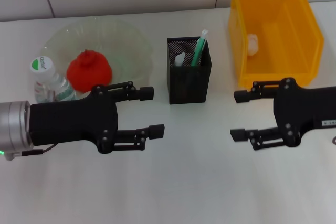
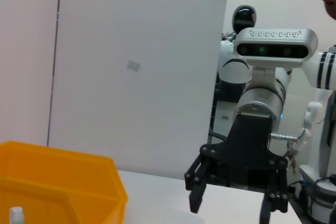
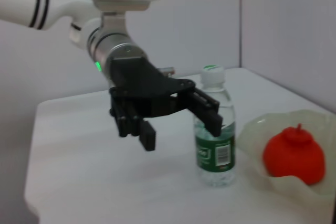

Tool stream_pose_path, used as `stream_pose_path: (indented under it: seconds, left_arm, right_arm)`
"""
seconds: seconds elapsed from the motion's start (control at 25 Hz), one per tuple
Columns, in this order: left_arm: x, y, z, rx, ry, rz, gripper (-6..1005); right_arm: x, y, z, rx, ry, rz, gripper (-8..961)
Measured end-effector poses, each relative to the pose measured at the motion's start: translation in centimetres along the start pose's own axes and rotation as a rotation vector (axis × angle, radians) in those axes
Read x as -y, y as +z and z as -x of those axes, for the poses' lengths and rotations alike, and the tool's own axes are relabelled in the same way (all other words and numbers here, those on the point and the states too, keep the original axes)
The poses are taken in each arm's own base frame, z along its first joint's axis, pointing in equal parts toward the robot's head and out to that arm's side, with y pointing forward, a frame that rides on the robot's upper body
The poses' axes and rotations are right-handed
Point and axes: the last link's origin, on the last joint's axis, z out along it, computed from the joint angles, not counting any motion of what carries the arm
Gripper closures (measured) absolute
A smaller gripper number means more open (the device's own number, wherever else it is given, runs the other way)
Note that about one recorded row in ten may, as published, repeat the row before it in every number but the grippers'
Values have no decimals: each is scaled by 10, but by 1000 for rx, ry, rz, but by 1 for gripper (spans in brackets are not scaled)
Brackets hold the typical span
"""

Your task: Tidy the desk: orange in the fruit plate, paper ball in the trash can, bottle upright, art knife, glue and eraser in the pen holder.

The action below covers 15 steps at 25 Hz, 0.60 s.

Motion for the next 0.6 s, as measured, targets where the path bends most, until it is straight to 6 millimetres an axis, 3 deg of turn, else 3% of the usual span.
stream_pose_path:
  seconds: [0.6]
  left_arm:
    - [-3,-11,6,31,-6,-4,216]
  right_arm:
    - [-10,-2,0,8,-59,52,183]
